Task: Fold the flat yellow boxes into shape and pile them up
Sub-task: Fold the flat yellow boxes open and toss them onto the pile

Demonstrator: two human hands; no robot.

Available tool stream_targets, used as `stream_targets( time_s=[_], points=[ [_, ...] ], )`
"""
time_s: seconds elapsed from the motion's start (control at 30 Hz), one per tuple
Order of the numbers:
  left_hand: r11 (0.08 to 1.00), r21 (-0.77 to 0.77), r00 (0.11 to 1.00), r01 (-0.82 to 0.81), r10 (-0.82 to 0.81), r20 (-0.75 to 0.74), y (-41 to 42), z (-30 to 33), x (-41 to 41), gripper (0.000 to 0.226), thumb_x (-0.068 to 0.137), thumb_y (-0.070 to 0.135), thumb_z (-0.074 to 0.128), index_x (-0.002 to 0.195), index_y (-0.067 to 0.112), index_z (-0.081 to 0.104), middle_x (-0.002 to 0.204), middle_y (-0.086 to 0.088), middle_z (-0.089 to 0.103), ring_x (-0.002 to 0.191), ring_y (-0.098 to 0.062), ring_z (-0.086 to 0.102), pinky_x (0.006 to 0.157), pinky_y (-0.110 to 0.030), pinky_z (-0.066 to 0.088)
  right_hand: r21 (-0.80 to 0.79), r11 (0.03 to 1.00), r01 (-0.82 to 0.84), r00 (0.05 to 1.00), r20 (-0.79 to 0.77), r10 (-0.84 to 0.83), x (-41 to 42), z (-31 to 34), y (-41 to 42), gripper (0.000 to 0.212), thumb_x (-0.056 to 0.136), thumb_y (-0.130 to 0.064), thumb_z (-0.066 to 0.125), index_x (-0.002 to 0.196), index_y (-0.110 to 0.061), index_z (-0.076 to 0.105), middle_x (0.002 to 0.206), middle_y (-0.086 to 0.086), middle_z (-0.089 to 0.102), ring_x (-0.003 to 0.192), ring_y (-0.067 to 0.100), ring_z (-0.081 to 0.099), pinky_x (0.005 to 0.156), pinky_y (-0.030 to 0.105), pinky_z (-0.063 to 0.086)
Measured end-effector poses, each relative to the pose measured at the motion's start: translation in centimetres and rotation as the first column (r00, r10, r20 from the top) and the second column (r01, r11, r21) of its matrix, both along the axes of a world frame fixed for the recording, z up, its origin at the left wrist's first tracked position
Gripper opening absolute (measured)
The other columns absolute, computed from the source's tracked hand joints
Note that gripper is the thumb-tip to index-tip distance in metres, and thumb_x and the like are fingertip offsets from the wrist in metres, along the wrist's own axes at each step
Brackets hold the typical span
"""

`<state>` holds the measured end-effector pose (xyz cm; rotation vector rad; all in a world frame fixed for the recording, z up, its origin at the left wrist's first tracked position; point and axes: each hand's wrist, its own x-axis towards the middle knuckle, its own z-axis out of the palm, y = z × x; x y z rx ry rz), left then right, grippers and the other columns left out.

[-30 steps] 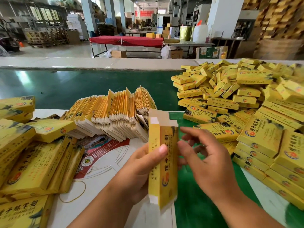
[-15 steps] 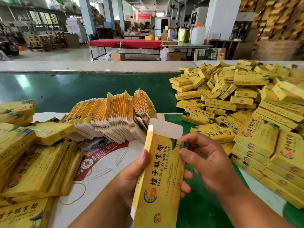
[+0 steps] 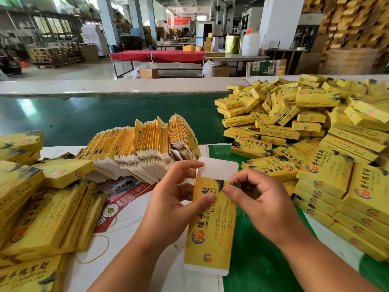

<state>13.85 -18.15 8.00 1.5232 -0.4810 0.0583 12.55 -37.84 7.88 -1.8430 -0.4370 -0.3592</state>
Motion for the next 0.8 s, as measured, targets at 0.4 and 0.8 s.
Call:
stream_targets(
  time_s=[0.4,0.8],
  points=[
    [0.963,0.265,0.998,0.050,-0.060,0.030,0.0,0.3,-0.1,0.030,0.071,0.044,0.077,0.078,0.016,0.065,0.087,-0.011,0.069,0.081,-0.033,0.068,0.071,-0.054,0.056,0.065,0.998,-0.009,0.999,0.034,0.007,0.0,0.2,0.1,0.023,0.088,-0.034,0.068,0.072,-0.018,0.062,0.062,0.007,0.060,0.051,0.013,0.055,0.046,0.024,0.044],
    [1.000,0.025,0.999,-0.006,0.007,-0.037,0.2,0.2,0.1,0.053,0.079,0.021,0.072,0.126,0.029,0.049,0.100,-0.008,0.072,0.091,-0.028,0.071,0.072,-0.039,0.061,0.188,0.979,-0.078,0.981,-0.160,0.109,0.7,-0.2,-0.7,0.039,0.077,-0.026,0.075,0.112,-0.031,0.057,0.082,0.004,0.071,0.071,0.019,0.067,0.061,0.032,0.056]
  ],
)
